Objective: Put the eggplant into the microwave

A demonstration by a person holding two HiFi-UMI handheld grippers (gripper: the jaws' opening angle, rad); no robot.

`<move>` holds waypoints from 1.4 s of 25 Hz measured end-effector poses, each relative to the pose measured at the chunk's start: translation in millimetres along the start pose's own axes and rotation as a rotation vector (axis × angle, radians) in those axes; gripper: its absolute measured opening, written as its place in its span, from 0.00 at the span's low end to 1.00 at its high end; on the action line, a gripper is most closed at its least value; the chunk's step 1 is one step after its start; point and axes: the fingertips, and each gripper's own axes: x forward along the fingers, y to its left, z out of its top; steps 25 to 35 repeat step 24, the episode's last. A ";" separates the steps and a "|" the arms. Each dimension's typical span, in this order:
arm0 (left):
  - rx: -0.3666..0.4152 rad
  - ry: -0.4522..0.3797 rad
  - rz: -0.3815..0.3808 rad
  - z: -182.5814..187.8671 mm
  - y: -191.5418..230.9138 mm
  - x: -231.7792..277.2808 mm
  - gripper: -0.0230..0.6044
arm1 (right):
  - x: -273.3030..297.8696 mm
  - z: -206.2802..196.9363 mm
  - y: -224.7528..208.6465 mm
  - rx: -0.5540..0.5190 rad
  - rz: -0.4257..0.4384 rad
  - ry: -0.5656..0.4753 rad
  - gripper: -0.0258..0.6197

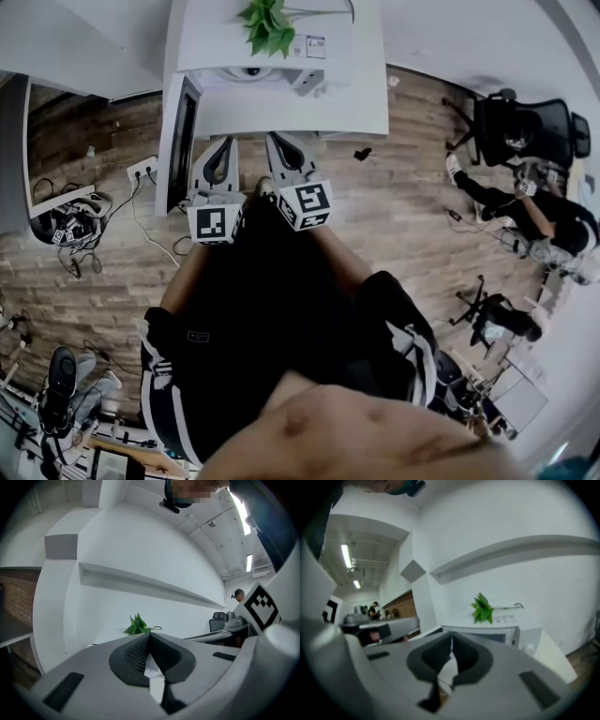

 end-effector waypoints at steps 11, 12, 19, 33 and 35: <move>-0.005 -0.002 -0.013 1.3 7.4 -0.7 0.09 | 4.5 4.9 5.5 -0.021 -0.008 -0.012 0.09; -0.004 -0.002 -0.016 1.2 7.5 -0.4 0.09 | 4.7 5.0 5.8 -0.023 -0.009 -0.012 0.09; -0.007 -0.008 -0.017 3.3 10.5 1.9 0.09 | 8.0 8.9 6.3 -0.034 -0.008 -0.021 0.09; -0.012 -0.013 -0.021 5.2 11.6 4.1 0.09 | 9.8 13.0 7.6 -0.041 -0.003 -0.028 0.09; -0.012 -0.013 -0.021 5.2 11.6 4.1 0.09 | 9.8 13.0 7.6 -0.041 -0.003 -0.028 0.09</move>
